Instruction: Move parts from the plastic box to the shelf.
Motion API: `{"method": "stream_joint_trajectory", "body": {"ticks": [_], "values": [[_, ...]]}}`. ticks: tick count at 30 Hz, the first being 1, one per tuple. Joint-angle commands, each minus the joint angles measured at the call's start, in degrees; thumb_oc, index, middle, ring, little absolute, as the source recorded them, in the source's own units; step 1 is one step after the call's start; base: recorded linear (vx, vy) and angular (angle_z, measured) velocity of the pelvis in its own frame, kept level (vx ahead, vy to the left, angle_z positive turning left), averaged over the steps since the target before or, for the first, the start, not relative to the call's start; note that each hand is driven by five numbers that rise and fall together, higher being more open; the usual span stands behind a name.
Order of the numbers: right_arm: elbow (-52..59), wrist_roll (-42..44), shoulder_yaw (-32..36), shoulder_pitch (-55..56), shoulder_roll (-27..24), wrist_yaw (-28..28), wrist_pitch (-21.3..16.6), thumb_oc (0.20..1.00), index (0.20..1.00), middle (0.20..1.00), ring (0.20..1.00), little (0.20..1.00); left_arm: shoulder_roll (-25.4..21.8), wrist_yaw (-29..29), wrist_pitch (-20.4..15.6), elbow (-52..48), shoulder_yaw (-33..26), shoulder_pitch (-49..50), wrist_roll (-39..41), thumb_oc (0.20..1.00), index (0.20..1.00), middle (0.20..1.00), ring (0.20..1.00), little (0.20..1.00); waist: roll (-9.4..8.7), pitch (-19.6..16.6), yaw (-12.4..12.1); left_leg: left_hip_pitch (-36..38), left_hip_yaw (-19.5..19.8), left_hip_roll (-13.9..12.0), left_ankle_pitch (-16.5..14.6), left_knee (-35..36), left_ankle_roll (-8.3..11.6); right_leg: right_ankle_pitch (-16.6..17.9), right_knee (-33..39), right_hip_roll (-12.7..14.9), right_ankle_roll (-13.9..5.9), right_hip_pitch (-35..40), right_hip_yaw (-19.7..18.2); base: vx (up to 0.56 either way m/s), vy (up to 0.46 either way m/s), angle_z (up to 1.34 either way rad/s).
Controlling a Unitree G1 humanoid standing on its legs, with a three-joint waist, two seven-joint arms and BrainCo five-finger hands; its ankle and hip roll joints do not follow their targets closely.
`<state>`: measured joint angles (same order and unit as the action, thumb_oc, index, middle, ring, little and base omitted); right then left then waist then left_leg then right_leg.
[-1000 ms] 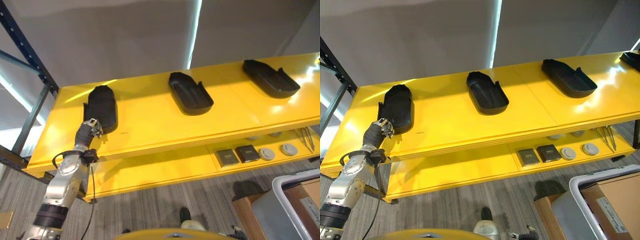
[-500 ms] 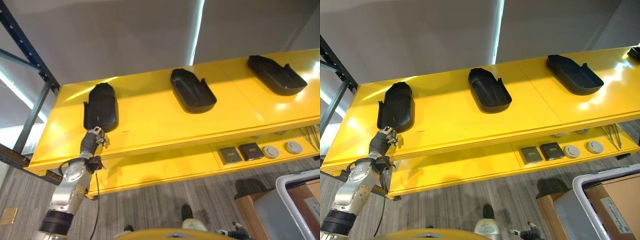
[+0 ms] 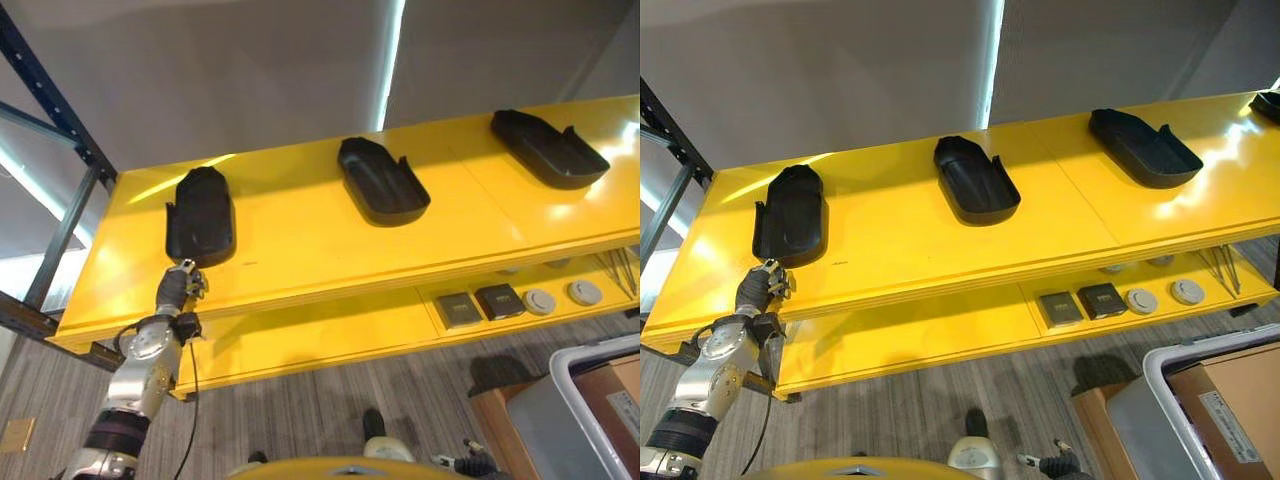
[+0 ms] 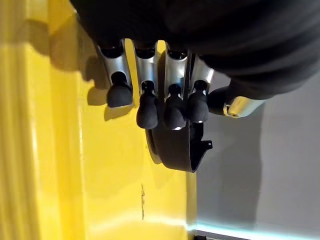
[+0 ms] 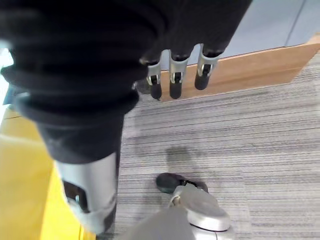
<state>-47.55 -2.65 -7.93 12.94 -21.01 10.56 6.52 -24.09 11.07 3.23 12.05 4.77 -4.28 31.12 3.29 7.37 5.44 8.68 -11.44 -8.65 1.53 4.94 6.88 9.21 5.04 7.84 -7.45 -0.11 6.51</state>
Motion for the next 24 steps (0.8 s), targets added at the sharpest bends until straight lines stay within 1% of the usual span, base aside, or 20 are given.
{"method": "stream_joint_trajectory", "body": {"ticks": [1, 11, 19, 22, 24], "values": [[0.9, -1.5, -1.9, -1.9, -1.5, 0.2, -0.3, 1.000, 1.000, 1.000, 1.000, 1.000, -2.3, 1.3, -4.5, 1.6, -0.6, -5.9, -2.0, 0.200, 0.200, 0.200, 0.200, 0.200, -1.46, 1.6, 0.9, -3.1, -1.2, -0.4, 2.8, -1.5, -1.80, -3.8, -2.0, 2.3, -2.25, 4.1, 0.8, 0.01, 0.004, -0.04], [0.7, -2.1, -2.6, -2.0, -1.5, 0.1, -0.6, 1.000, 1.000, 1.000, 1.000, 1.000, -1.7, 2.9, -4.5, 6.4, 0.3, -9.8, -2.3, 0.200, 0.200, 0.200, 0.200, 0.200, -1.61, 1.8, 2.1, -3.0, -1.6, -0.6, 2.6, -1.7, -1.84, -4.0, -2.3, 2.2, -2.30, 3.8, -0.1, 0.01, 0.001, -0.06], [0.8, -2.1, -2.7, -2.3, -1.6, 0.1, -0.5, 1.000, 1.000, 1.000, 1.000, 1.000, -1.0, 4.7, -4.1, 9.4, 0.8, -10.7, -2.5, 0.200, 0.200, 0.200, 0.200, 0.200, -1.77, 2.0, 2.3, -3.1, -1.6, -0.6, 2.4, -2.0, -1.88, -4.2, -2.4, 2.0, -2.22, 3.6, -0.4, 0.00, 0.000, 0.00], [1.2, -2.4, -2.9, -2.2, -1.7, -0.3, 0.0, 1.000, 1.000, 1.000, 1.000, 1.000, -0.9, 5.7, -4.9, 13.4, 0.6, -11.5, -3.0, 0.200, 0.200, 0.200, 0.200, 0.200, -2.04, 1.8, 2.6, -2.8, -1.8, -0.8, 2.4, -2.0, -1.87, -4.3, -2.3, 1.9, -2.17, 3.9, -0.5, 0.00, 0.000, 0.00], [1.2, -2.7, -3.0, -2.1, -1.7, -0.4, 0.0, 1.000, 1.000, 1.000, 1.000, 1.000, -0.9, 5.7, -5.2, 14.3, 0.6, -11.8, -3.1, 0.200, 0.200, 0.200, 0.200, 0.200, -2.12, 1.7, 2.7, -2.7, -1.8, -0.8, 2.4, -1.9, -1.89, -4.3, -2.2, 1.8, -2.15, 4.0, -0.5, 0.00, 0.000, 0.00]]}}
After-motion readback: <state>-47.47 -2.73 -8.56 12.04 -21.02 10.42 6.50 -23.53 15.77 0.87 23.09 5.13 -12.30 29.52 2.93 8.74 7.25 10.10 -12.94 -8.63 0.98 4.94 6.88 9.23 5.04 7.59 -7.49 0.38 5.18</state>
